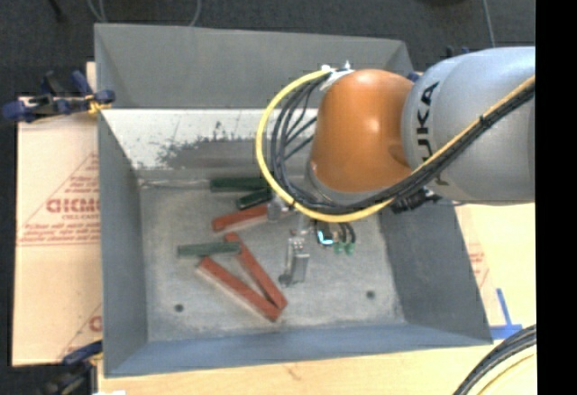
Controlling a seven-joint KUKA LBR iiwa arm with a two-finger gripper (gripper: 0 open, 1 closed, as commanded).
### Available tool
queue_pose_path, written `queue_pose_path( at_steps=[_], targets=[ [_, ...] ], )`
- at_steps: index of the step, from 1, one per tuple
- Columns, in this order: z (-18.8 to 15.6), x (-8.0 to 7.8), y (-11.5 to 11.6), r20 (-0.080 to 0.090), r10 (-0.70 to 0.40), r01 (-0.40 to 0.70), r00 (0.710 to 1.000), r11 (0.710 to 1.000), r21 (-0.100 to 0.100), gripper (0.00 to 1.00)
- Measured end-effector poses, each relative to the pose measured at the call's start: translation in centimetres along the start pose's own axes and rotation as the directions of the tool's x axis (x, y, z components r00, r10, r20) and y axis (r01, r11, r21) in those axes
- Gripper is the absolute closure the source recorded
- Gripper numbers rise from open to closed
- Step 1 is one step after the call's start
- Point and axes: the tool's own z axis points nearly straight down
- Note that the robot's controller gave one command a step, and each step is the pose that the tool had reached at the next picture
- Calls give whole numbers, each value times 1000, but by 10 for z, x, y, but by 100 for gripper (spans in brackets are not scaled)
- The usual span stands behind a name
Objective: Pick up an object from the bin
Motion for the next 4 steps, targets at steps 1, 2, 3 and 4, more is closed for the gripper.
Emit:
queue_pose_path(
  at_steps=[1, 2, 3, 4],
  targets=[
    [106, 44, 52, -1, 72, -72, 997, 997, 0, 0],
    [112, 15, 6, 14, 43, -43, 999, 999, -1, 0],
    [113, 17, 8, 9, 43, -43, 999, 999, -1, 100],
    [-29, 10, 22, 16, 34, -33, 999, 999, -2, 100]
  ],
)
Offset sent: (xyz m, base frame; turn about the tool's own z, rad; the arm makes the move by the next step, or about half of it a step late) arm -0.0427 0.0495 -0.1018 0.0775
